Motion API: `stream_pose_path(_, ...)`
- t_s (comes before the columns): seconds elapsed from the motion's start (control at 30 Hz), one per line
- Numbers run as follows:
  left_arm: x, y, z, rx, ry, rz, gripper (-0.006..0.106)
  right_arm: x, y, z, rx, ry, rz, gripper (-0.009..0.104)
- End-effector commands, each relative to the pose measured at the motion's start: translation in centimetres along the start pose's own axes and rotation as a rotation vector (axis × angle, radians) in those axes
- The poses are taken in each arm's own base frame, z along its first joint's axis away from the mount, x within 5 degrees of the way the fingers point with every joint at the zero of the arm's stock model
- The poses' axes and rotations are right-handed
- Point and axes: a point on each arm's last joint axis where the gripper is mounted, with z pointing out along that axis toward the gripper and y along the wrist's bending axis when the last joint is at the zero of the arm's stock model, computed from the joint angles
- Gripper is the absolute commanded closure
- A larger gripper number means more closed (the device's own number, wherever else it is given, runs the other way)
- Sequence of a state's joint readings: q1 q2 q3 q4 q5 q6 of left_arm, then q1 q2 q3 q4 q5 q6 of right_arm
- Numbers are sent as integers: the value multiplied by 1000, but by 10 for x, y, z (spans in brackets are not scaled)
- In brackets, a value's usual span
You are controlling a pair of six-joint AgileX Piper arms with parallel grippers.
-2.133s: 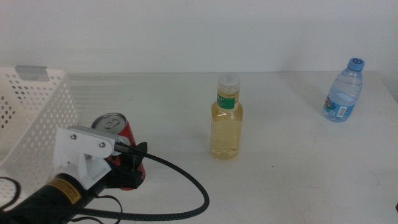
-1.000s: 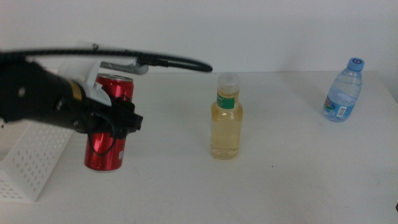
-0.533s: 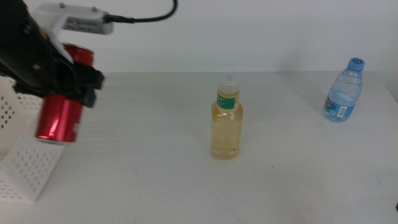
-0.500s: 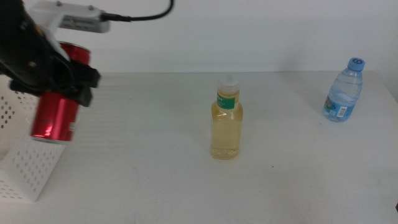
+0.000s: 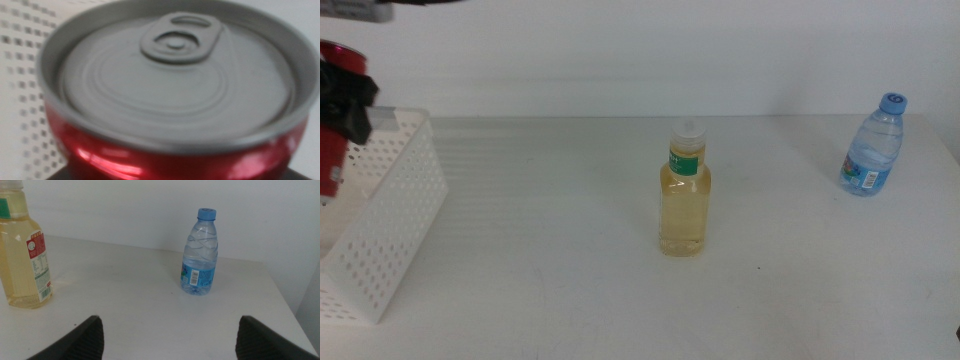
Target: Use arms to grab the bottles and put them into the dustbin to the left of the table.
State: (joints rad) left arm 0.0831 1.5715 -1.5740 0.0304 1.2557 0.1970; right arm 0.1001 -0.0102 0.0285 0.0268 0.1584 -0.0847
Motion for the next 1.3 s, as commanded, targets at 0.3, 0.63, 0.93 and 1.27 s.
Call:
stream_pose_path(0.3, -8, 45, -13, -54, -10, -40, 105, -11, -1, -3, 16, -114, -19, 25)
stream_pose_path(0.63, -5, 76, 31, -47, 103, -94, 105, -11, -1, -3, 16, -114, -19, 25)
stream_pose_path(0.93, -10, 77, 76, 30, 182, -96, 105, -11, -1, -3, 16, -114, -19, 25)
stream_pose_path(1.27, -13, 77, 114, 86, 229, -114, 105, -11, -1, -3, 16, -114, -19, 25)
